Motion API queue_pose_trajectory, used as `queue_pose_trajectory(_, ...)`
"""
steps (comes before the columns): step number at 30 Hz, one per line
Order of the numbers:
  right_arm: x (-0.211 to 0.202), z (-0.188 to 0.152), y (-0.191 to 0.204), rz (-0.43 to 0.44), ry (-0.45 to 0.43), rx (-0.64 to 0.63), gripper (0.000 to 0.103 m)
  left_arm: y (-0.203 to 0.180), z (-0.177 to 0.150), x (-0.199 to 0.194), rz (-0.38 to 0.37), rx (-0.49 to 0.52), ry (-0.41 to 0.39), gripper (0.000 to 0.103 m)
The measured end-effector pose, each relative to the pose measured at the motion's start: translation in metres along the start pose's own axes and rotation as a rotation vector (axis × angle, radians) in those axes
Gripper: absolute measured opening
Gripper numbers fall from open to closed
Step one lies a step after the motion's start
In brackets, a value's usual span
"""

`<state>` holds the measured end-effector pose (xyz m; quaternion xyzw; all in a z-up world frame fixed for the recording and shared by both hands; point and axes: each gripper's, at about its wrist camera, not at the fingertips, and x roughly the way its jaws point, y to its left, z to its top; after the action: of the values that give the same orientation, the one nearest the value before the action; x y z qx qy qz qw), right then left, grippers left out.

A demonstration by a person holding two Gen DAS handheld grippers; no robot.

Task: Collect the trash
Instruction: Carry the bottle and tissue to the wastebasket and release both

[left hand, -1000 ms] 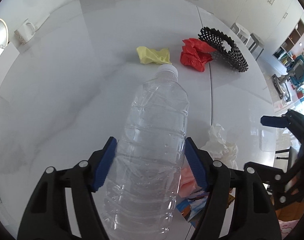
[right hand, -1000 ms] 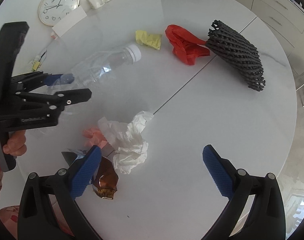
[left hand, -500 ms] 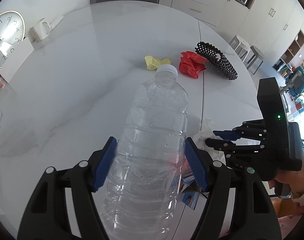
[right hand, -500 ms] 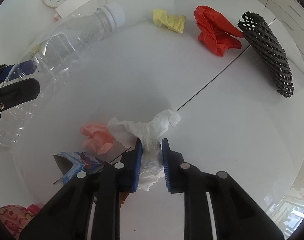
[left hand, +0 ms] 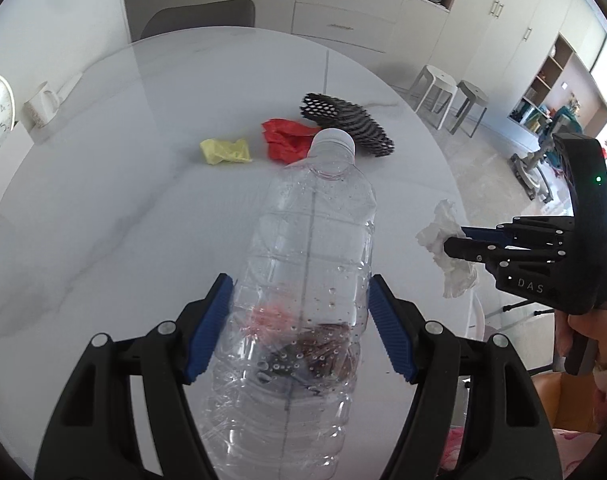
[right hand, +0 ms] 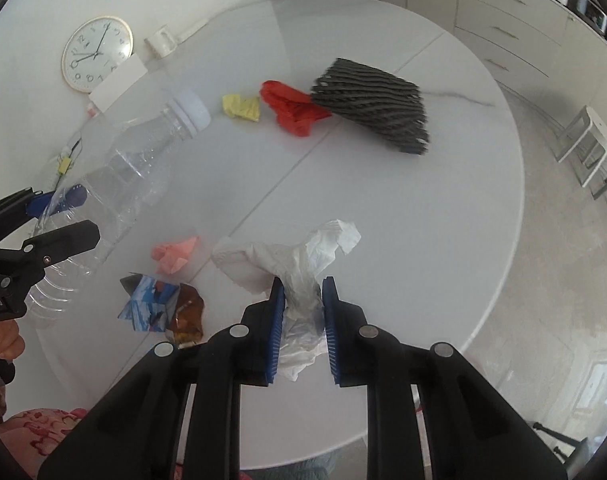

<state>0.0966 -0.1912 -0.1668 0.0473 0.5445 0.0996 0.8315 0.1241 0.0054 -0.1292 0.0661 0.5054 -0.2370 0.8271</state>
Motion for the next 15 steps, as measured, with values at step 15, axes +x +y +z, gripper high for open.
queue_pose_trajectory(15, -0.086, -0.132, -0.143, -0.155, -0.027, 0.284, 0.02, -0.192, -0.015, 0.032, -0.206, 0.321, 0.089, 0.067)
